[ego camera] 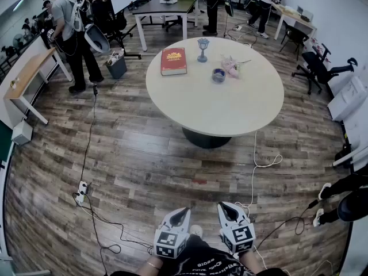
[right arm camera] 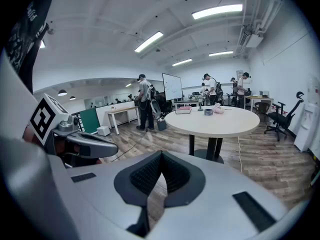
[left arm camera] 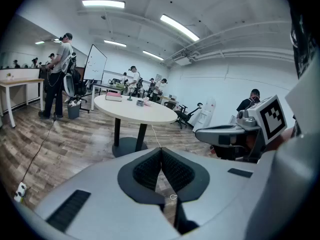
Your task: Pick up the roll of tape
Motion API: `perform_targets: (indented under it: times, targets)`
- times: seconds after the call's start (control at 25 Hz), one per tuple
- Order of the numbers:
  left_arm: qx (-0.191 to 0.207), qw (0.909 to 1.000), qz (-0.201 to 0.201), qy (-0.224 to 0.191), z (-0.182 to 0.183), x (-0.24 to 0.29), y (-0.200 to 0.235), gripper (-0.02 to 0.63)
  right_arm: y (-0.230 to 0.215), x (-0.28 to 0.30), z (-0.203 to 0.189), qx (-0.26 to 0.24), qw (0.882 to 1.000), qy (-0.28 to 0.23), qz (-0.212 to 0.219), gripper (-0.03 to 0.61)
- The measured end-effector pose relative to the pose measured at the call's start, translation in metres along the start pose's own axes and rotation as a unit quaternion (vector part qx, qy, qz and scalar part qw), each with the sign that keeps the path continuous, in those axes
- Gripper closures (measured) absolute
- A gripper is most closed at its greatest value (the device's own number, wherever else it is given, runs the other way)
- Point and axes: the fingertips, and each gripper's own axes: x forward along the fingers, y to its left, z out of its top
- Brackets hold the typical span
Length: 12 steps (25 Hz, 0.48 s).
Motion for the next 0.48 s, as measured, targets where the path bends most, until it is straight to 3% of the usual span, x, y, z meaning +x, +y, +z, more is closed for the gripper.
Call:
perform_targets:
  times: [0.16, 0.48]
  targets:
    - [0.002, 0.9999, 0.008, -0.01, -0.003, -0.008, -0.009, 0.592, 0.007, -0.023, -0.002, 0.024, 0.999, 0.021, -0.005, 0.572]
    - [0.015, 0.9997, 0.009, -0.016, -0.006, -0.023, -0.006, 0.592, 0.024, -0.028, -0.01, 0.027, 1.0, 0.009, -0.01, 0.572]
